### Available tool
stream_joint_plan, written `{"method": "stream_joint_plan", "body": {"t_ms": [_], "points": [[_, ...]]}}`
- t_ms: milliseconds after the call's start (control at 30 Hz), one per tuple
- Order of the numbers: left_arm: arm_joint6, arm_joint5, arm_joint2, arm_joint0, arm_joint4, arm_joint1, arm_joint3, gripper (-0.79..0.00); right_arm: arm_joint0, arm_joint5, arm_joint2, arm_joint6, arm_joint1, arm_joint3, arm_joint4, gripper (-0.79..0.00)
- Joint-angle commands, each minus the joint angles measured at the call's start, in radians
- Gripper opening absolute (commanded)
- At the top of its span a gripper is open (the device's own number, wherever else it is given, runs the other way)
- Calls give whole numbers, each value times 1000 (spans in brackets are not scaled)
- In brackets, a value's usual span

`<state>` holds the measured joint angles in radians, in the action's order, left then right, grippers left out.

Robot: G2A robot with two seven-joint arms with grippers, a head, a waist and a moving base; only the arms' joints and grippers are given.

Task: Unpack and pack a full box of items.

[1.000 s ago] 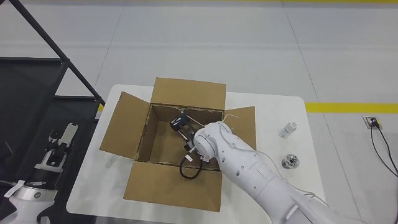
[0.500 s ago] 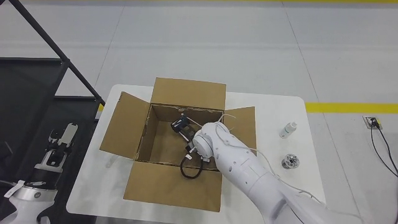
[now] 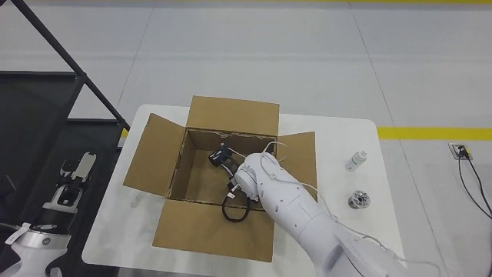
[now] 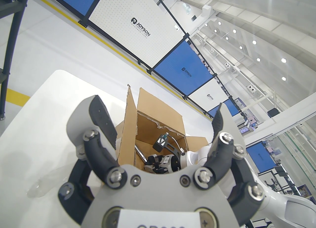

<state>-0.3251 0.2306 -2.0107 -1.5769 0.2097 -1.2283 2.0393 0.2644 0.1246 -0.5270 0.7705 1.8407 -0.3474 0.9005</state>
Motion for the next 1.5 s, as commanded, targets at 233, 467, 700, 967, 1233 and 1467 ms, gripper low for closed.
{"method": "stream_joint_plan", "body": {"t_ms": [233,467,700,967,1233,1467], "points": [[0,0,0,0,0,0,0,0,-25,30,-22,-36,21,43,-27,-785],[0,0,0,0,0,0,0,0,-70,160,-82,-52,6,-9,-104,-785],[0,0,0,0,0,0,0,0,-56,195,-148,-4,-52,-188,-105,-785],[0,0,0,0,0,0,0,0,179,97,-375,168,-211,-766,53,-785],[0,0,0,0,0,0,0,0,614,-34,-681,303,-320,-1496,324,-785],[0,0,0,0,0,0,0,0,864,-135,-878,285,-350,-1759,417,-785]]}}
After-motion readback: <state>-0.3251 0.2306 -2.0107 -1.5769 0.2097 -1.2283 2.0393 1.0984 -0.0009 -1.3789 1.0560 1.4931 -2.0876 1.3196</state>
